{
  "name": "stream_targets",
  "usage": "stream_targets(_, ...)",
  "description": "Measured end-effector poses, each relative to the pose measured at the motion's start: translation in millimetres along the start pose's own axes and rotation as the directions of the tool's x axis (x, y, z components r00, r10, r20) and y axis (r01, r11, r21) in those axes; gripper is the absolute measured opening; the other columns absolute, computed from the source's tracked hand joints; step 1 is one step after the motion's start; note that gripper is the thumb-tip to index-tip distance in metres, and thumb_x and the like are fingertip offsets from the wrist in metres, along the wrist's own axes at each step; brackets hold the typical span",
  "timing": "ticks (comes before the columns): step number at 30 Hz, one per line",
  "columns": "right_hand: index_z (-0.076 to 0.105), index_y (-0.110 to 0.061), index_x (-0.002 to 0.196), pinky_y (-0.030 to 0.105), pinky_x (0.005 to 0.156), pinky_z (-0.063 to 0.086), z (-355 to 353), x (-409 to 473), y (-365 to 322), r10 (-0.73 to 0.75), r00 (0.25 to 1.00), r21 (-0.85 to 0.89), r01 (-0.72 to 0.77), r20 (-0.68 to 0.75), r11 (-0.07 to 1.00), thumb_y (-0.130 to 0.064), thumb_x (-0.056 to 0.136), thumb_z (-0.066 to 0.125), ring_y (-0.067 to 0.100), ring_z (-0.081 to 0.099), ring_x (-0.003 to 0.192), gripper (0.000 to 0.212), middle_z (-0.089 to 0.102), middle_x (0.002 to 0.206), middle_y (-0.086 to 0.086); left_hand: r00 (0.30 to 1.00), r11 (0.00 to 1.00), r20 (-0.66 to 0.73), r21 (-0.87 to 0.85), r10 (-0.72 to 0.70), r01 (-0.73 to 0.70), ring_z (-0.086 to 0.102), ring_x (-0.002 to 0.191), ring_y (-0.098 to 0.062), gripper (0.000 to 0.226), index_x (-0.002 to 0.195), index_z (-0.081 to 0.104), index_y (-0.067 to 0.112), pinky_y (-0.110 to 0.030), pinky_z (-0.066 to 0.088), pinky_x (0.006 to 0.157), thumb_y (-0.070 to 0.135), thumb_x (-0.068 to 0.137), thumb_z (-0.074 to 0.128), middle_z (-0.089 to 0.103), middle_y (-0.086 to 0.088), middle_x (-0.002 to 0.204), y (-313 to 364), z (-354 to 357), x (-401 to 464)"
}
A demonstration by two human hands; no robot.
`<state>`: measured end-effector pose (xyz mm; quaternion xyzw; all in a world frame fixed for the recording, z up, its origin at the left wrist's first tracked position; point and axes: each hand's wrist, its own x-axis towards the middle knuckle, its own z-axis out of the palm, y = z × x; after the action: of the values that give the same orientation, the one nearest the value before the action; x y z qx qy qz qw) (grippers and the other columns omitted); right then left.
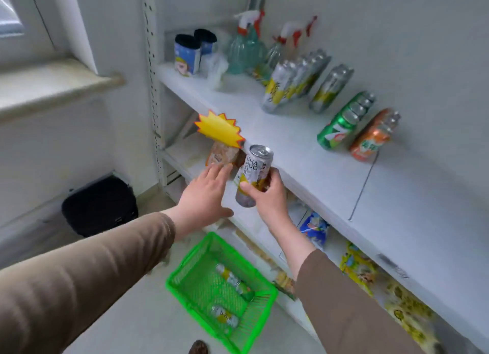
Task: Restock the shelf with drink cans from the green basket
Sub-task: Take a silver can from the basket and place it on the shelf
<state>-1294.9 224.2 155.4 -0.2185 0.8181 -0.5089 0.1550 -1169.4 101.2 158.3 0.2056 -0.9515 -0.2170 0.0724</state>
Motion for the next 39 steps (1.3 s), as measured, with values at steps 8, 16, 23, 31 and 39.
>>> stream_targets(8,0.055,-0.025,0.110,0.029,0.085,0.054,-44,80,-48,-0.068,0.988,0.025,0.072,-0.139,0.997,-0.028,0.071,0.086,0.004,0.067,0.094,0.050,0.070,0.100,-0.011,0.993,0.993,-0.078,0.089,0.085,-0.078,0.017,0.147,-0.026,0.112,0.154,0.015,0.018,-0.038,0.024,0.116,0.050,0.069,0.080,0.020,-0.007,0.159,37,-43,92)
stream_targets(16,0.048,-0.025,0.134,0.033,0.098,0.050,-55,168,-44,0.037,0.966,0.113,-0.008,-0.257,0.994,-0.020,0.081,0.082,0.021,0.064,0.113,0.063,0.065,0.123,-0.002,0.997,0.991,-0.022,0.113,0.079,-0.076,0.013,0.149,-0.027,0.111,0.156,0.008,0.017,-0.040,0.021,0.117,0.051,0.075,0.076,0.013,-0.007,0.162,60,-33,173)
stream_targets(23,0.038,-0.020,0.144,0.039,0.105,0.046,-57,224,-48,0.093,0.935,0.139,-0.048,-0.343,0.989,-0.013,0.089,0.073,0.025,0.058,0.123,0.065,0.057,0.139,0.006,0.992,0.988,-0.011,0.096,0.122,-0.120,0.015,0.148,-0.027,0.108,0.155,0.009,0.015,-0.039,0.023,0.119,0.050,0.076,0.074,0.018,-0.008,0.160,63,-28,219)
stream_targets(31,0.037,-0.010,0.138,0.039,0.093,0.048,-60,267,-45,0.166,0.857,0.066,-0.154,-0.488,0.986,-0.021,0.093,0.069,0.035,0.062,0.117,0.056,0.058,0.137,0.016,0.982,0.976,0.023,0.102,0.188,-0.190,0.012,0.149,-0.029,0.104,0.156,0.007,0.017,-0.039,0.019,0.120,0.048,0.080,0.072,0.015,-0.007,0.162,66,-16,249)
stream_targets(39,0.042,-0.011,0.134,0.042,0.094,0.046,-67,291,-42,0.172,0.827,0.015,-0.194,-0.536,0.981,-0.026,0.093,0.068,0.035,0.060,0.116,0.051,0.053,0.136,0.015,0.972,0.968,0.045,0.099,0.229,-0.232,0.008,0.150,-0.028,0.101,0.156,0.005,0.018,-0.039,0.017,0.121,0.045,0.083,0.070,0.011,-0.005,0.163,61,-15,261)
